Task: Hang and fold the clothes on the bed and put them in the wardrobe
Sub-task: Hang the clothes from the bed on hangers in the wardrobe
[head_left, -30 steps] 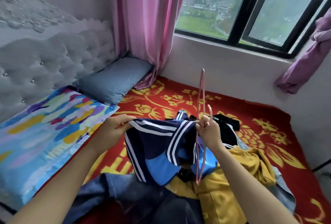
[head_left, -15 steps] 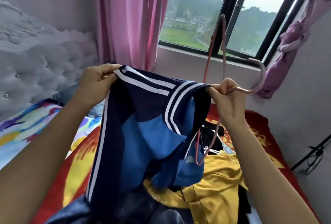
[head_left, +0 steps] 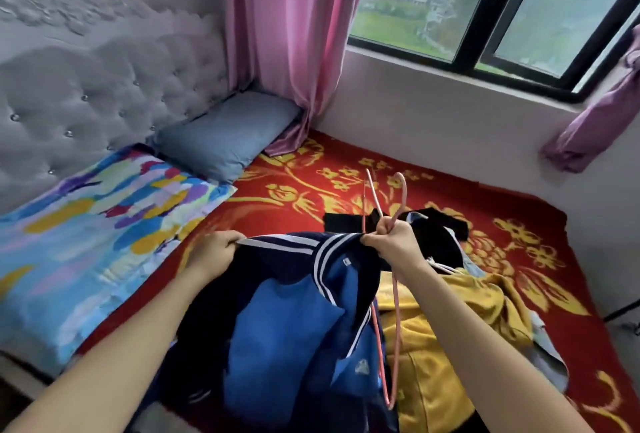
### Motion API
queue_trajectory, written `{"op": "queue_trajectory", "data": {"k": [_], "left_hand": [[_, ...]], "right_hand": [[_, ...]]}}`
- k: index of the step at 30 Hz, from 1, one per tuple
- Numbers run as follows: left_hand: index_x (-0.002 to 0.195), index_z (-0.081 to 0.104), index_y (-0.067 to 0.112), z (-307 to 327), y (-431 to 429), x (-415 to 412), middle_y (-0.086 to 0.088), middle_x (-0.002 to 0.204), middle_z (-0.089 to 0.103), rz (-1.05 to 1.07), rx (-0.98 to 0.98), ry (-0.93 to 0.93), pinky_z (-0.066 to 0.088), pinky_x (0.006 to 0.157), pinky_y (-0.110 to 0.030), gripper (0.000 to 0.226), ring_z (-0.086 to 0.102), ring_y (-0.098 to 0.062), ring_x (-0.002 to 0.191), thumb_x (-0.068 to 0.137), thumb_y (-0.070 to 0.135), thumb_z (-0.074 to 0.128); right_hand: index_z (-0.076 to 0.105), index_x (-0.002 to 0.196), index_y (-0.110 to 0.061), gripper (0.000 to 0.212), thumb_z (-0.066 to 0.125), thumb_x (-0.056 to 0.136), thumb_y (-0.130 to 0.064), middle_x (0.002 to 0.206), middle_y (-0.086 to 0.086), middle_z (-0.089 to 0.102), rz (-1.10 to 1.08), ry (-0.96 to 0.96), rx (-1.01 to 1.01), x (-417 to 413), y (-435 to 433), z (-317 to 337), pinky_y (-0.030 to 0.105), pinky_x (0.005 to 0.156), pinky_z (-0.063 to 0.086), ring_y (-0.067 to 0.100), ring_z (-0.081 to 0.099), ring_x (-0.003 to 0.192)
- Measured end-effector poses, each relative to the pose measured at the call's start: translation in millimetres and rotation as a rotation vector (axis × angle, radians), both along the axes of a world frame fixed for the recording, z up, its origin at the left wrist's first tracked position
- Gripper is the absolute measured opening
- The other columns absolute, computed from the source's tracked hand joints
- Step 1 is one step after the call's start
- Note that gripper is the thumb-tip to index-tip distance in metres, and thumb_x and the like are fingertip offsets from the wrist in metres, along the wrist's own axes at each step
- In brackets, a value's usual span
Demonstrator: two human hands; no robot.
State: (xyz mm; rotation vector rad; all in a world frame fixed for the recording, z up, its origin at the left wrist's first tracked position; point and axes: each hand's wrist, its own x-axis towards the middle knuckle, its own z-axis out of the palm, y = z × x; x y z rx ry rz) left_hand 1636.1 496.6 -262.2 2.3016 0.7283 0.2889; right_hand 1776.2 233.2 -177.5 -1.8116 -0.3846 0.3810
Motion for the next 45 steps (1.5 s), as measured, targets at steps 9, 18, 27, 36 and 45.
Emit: {"op": "queue_trajectory", "data": {"k": [9, 18, 27, 36, 45], "left_hand": [[0.096, 0.064, 0.013, -3, -110, -5, 0.0, 0.092, 0.064, 0.088, 0.075, -0.167, 0.042, 0.067, -0.032, 0.024, 0.06, -0.022, 0.087, 0.09, 0.036, 0.057], [0.138, 0.03, 0.011, -12, -148, 18, -0.008, 0.135, 0.043, 0.245, -0.035, 0.024, 0.046, 0.075, -0.032, 0.069, 0.044, -0.025, 0.119, 0.085, 0.043, 0.062], [0.145, 0.025, 0.029, -29, -135, 5, -0.001, 0.115, 0.054, -0.06, -0.205, -0.1, 0.046, 0.067, -0.024, 0.073, 0.055, -0.013, 0.082, 0.085, -0.008, 0.044], [0.106, 0.049, 0.013, -31, -140, 7, -0.001, 0.104, 0.054, 0.112, -0.146, -0.009, 0.045, 0.069, -0.029, 0.03, 0.057, -0.021, 0.088, 0.087, 0.031, 0.063], [0.08, 0.049, 0.018, -28, -131, -3, 0.005, 0.061, 0.056, 0.201, -0.184, -0.221, 0.038, 0.053, -0.035, 0.016, 0.054, -0.017, 0.055, 0.096, 0.019, 0.05]], "right_hand": [[0.023, 0.056, -0.018, 0.052, 0.063, 0.073, 0.01, 0.054, 0.001, 0.025, 0.11, -0.029, -0.045, -18, 31, -3, 0.026, 0.053, 0.027, 0.015, 0.026, 0.055], [0.024, 0.054, -0.018, 0.054, 0.062, 0.075, 0.013, 0.05, -0.002, 0.026, 0.118, -0.047, 0.063, -28, 36, -2, 0.033, 0.059, 0.037, 0.023, 0.035, 0.066], [0.025, 0.058, -0.019, 0.052, 0.064, 0.075, 0.01, 0.05, -0.002, 0.03, 0.019, 0.003, 0.013, -7, 17, -13, 0.02, 0.048, 0.031, 0.005, 0.026, 0.04], [0.023, 0.058, -0.02, 0.054, 0.064, 0.076, 0.01, 0.051, -0.002, 0.026, 0.112, 0.016, 0.039, -18, 36, -14, 0.027, 0.054, 0.03, 0.015, 0.025, 0.053], [0.023, 0.058, -0.019, 0.055, 0.066, 0.077, 0.009, 0.053, 0.0, 0.029, 0.008, -0.007, 0.05, -2, 22, -24, 0.016, 0.05, 0.035, 0.01, 0.027, 0.047]]}}
